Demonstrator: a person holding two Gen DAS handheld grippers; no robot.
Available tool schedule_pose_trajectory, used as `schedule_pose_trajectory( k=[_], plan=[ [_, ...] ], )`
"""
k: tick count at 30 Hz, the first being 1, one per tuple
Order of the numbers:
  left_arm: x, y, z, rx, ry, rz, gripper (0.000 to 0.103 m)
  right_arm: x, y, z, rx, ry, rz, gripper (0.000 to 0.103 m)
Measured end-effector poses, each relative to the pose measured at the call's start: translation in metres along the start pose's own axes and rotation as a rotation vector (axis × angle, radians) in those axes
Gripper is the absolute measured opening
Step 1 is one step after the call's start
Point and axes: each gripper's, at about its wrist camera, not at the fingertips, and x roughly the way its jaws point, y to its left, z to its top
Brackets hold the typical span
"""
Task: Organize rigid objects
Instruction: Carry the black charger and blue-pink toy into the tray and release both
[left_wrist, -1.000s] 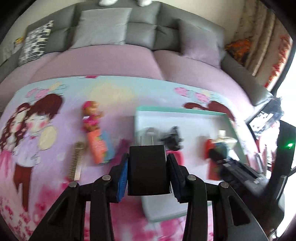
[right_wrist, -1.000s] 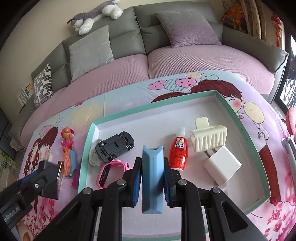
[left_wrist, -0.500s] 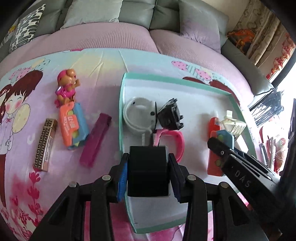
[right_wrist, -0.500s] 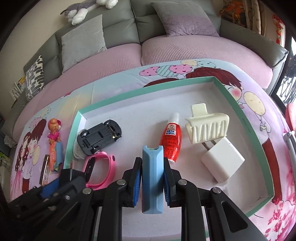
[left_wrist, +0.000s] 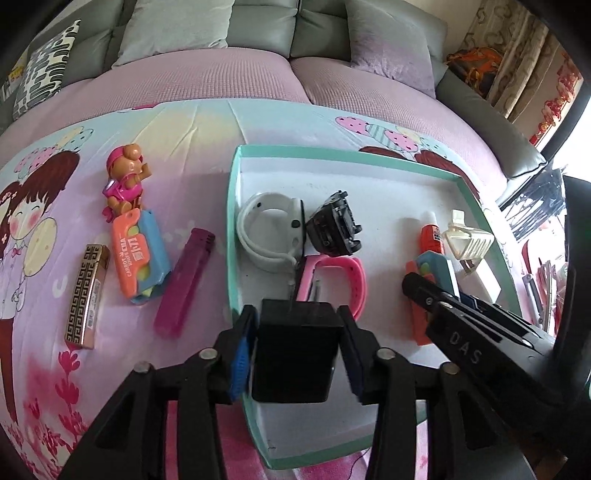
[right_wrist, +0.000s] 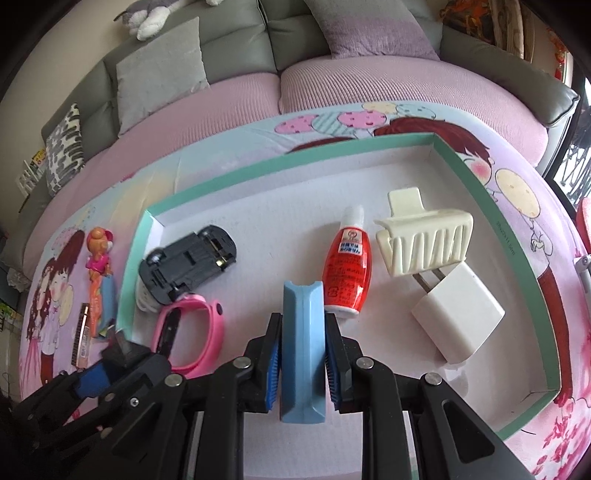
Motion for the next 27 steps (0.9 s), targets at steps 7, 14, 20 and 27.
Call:
schedule_pose_trajectory(
  k=[7, 14, 20, 27],
  plan=[
    [-0.003, -0.004, -0.001, 0.008, 0.016, -0.008, 0.059, -0.008, -0.004, 0.002, 0.008, -0.021, -0.028, 0.023],
    [-0.02, -0.006, 0.0, 0.015, -0.026, -0.031, 0.069, -0.028, -0.005, 0.006, 0.014, -0.076, -0.051, 0.024],
    [-0.033, -0.004, 0.004, 0.01, -0.063, -0.03, 0.073, -0.035, -0.003, 0.008, 0.006, -0.108, -0.056, 0.045],
    [-0.042, -0.002, 0.006, 0.016, -0.091, -0.03, 0.075, -0.04, -0.003, 0.009, 0.011, -0.135, -0.044, 0.062]
  ],
)
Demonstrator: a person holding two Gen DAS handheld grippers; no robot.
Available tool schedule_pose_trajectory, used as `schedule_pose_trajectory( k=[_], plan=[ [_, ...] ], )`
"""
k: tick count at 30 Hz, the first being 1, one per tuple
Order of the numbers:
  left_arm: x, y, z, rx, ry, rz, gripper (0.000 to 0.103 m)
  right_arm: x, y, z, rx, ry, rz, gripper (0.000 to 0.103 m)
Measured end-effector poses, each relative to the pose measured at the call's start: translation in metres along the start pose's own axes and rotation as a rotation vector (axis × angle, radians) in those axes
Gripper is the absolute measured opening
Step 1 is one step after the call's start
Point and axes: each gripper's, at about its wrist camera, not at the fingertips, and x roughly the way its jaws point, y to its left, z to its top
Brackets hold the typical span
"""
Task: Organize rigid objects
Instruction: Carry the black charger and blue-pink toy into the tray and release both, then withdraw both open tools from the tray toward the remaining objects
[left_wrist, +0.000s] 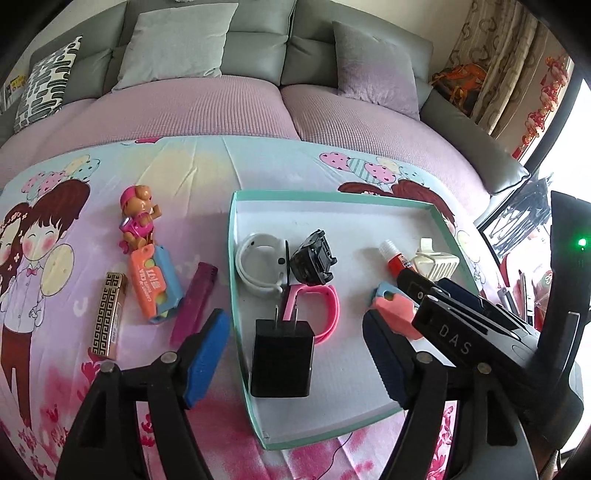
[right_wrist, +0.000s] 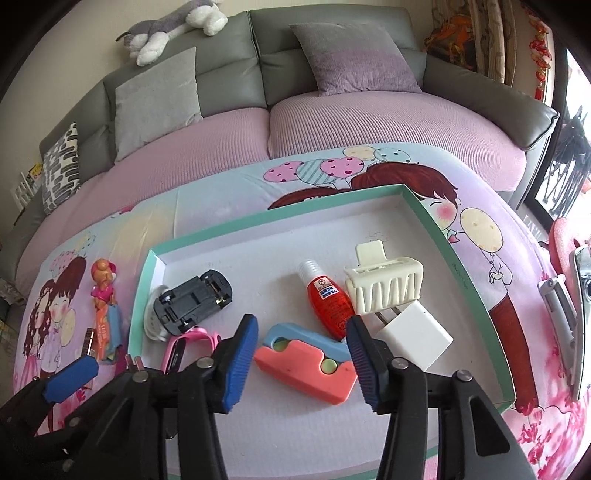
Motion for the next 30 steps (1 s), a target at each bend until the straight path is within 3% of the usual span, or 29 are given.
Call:
schedule_pose_trajectory(
  k=[5, 11, 16, 18, 21, 25, 30],
  plan=[
    [-0.003, 0.0, 0.001, 0.007, -0.02, 0.001, 0.077, -0.002, -0.002, 0.001, 0.016, -0.017, 0.017, 0.075],
    [-0.012, 0.01, 0.005, -0.021, -0.075, 0.033, 0.087, -0.007, -0.005, 0.003, 0.041, -0.058, 0.031, 0.103],
    [-0.016, 0.022, 0.007, -0.047, -0.108, 0.074, 0.087, -0.009, -0.005, 0.003, 0.042, -0.077, 0.03, 0.103],
    [-0.019, 0.027, 0.008, -0.045, -0.133, 0.126, 0.088, -0.01, -0.006, 0.003, 0.055, -0.088, 0.053, 0.103],
    [-0.027, 0.044, 0.011, -0.08, -0.195, 0.215, 0.099, -0.009, -0.002, 0.003, 0.06, -0.112, 0.087, 0.103],
    [-0.04, 0.072, 0.012, -0.167, -0.27, 0.256, 0.099, -0.006, 0.016, 0.002, -0.001, -0.129, 0.101, 0.103],
    [-0.056, 0.098, 0.015, -0.224, -0.366, 0.374, 0.099, -0.004, 0.036, 0.0, -0.015, -0.149, 0.188, 0.103]
  ],
)
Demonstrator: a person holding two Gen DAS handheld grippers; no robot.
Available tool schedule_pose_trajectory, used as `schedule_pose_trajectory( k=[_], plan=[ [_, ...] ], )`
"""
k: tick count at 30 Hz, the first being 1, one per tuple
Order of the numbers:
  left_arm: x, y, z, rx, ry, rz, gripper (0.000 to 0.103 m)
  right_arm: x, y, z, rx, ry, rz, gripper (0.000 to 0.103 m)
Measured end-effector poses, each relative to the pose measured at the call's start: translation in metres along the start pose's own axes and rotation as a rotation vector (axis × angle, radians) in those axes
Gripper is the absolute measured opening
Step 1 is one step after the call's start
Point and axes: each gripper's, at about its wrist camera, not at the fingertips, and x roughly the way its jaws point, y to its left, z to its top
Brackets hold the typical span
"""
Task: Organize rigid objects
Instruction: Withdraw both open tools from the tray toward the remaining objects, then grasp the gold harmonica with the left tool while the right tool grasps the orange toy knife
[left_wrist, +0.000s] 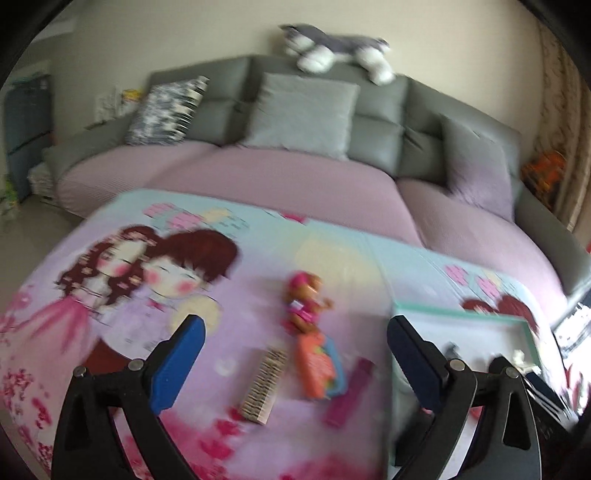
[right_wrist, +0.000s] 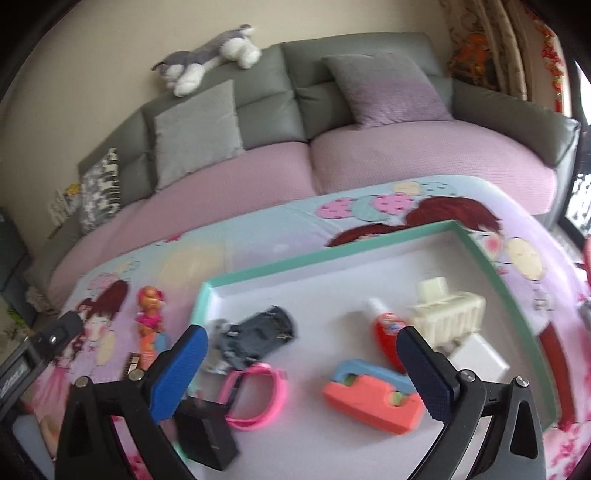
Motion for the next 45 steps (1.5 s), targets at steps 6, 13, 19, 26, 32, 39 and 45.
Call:
schedule_pose_trajectory(
  k=[6, 13, 19, 26, 32, 39, 45],
  plan=[
    [0.005, 0.029, 0.018, -0.062, -0.016, 0.088, 0.099, 0.01, 0.033, -0.004, -0.058, 0.016, 0.065, 0.103],
    [0.018, 0.057, 0.019, -0.043, 0.003, 0.214, 0.099, 0.031, 0.078, -0.017, -0.197, 0.063, 0.084, 0.103],
    [0.044, 0.07, 0.001, -0.025, 0.154, 0.144, 0.099, 0.045, 0.099, -0.03, -0.231, 0.119, 0.112, 0.103],
    [0.074, 0.053, -0.022, 0.1, 0.295, 0.092, 0.099, 0.045, 0.098, -0.033, -0.202, 0.15, 0.12, 0.103],
    [0.089, 0.04, -0.034, 0.16, 0.341, 0.058, 0.099, 0.043, 0.091, -0.031, -0.179, 0.153, 0.093, 0.103],
    [0.105, 0.025, -0.042, 0.232, 0.398, 0.009, 0.063, 0.037, 0.091, -0.022, -0.19, 0.12, 0.07, 0.103],
    [0.102, 0.026, -0.043, 0.223, 0.411, -0.074, 0.039, 0.04, 0.108, -0.016, -0.239, 0.12, 0.096, 0.103]
  ],
)
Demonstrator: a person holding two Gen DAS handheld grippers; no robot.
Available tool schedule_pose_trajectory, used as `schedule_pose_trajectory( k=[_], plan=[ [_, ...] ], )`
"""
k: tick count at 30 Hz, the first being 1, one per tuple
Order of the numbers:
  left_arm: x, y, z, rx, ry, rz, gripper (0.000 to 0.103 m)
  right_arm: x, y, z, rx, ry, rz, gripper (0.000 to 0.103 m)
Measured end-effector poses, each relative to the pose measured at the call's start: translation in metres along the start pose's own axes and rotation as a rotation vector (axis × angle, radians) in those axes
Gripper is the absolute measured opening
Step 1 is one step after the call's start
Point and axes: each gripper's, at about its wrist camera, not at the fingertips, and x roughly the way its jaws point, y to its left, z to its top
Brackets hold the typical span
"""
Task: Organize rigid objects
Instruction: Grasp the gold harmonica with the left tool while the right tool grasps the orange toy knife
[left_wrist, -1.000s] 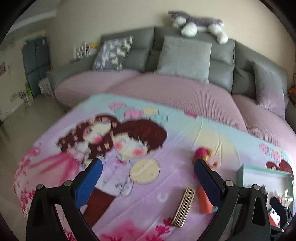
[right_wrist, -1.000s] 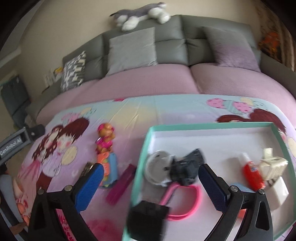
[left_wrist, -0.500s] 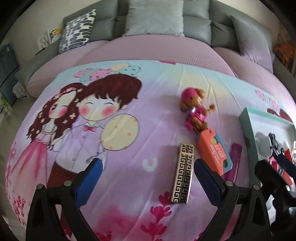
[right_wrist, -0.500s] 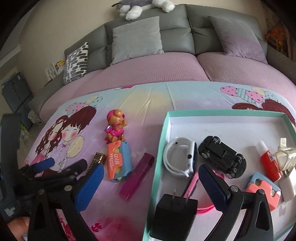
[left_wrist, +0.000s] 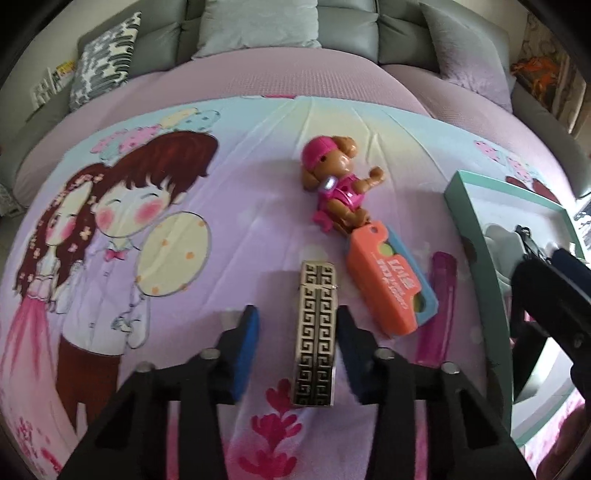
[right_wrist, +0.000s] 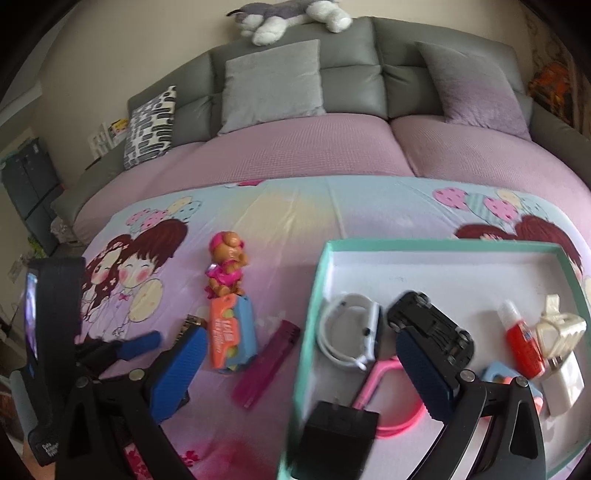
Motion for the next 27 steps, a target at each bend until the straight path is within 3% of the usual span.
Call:
schedule_pose_trajectory(
  k=[5, 8, 19, 21, 23, 27],
  plan=[
    [0.0, 0.009, -0.001, -0.028, 0.003, -0.033, 0.022, 0.007, 0.019, 0.006, -0.056, 0.002, 0.018, 0.101],
    [0.0, 0.02, -0.001, -0.062, 0.003, -0.042, 0.021, 0.015, 0.024, 0.005, -0.069, 0.025, 0.027, 0.097],
    [-0.008, 0.065, -0.009, -0.164, 0.01, 0.089, 0.021, 0.049, 0.056, 0.001, -0.182, 0.12, 0.034, 0.076],
    [-0.007, 0.07, -0.01, -0.183, 0.008, 0.074, 0.022, 0.056, 0.062, -0.001, -0.203, 0.141, 0.029, 0.067],
    [-0.007, 0.072, -0.01, -0.188, 0.007, 0.066, 0.022, 0.064, 0.066, -0.003, -0.212, 0.161, 0.026, 0.066],
    [-0.006, 0.072, -0.01, -0.184, 0.007, 0.07, 0.022, 0.078, 0.068, -0.007, -0.217, 0.206, 0.011, 0.054]
  ],
)
